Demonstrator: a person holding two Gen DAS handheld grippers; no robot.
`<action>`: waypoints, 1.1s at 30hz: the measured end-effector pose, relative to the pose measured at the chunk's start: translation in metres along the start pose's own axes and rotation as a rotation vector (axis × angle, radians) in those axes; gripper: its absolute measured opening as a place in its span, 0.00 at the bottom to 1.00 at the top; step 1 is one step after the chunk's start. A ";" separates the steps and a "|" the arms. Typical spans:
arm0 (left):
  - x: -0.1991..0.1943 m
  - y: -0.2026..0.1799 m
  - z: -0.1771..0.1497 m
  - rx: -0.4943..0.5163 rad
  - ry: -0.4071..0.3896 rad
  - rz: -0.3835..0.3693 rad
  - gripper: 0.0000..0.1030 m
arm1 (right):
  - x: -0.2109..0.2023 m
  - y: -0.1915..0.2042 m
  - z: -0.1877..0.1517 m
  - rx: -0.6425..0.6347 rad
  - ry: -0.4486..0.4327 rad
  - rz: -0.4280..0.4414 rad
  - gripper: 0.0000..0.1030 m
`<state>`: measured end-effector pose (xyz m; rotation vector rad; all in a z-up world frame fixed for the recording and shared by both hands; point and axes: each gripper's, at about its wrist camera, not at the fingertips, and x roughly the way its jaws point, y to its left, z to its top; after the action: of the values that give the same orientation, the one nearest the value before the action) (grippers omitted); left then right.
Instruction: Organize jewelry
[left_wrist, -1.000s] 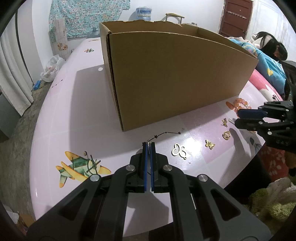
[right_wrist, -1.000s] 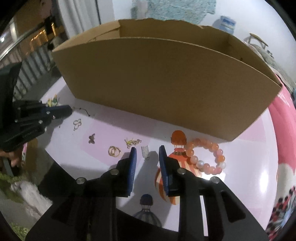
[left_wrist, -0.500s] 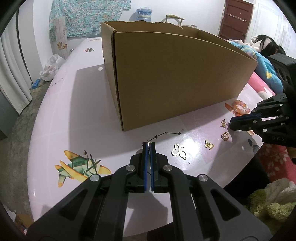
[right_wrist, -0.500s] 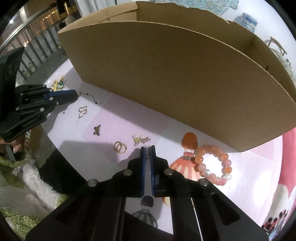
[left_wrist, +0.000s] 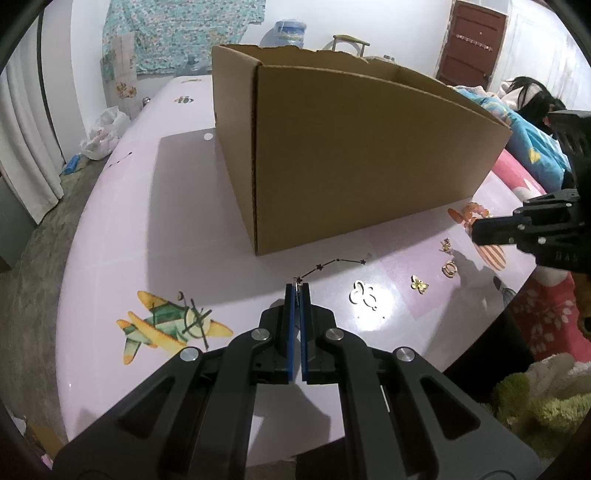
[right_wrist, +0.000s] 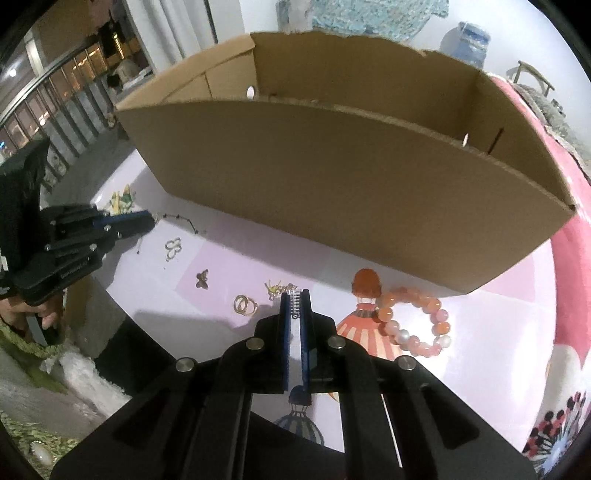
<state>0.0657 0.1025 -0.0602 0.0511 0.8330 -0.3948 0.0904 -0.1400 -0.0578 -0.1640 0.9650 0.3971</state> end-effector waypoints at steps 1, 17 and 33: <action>-0.003 -0.001 0.000 0.003 -0.006 -0.001 0.02 | -0.005 -0.002 0.000 0.007 -0.014 -0.003 0.05; -0.100 -0.020 0.040 0.067 -0.243 -0.061 0.02 | -0.094 0.000 0.037 0.000 -0.310 0.033 0.05; 0.020 -0.044 0.163 -0.019 -0.077 -0.270 0.02 | -0.016 -0.077 0.131 0.194 -0.135 0.191 0.05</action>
<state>0.1779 0.0235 0.0400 -0.0945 0.7692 -0.6386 0.2136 -0.1742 0.0258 0.1307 0.8826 0.4813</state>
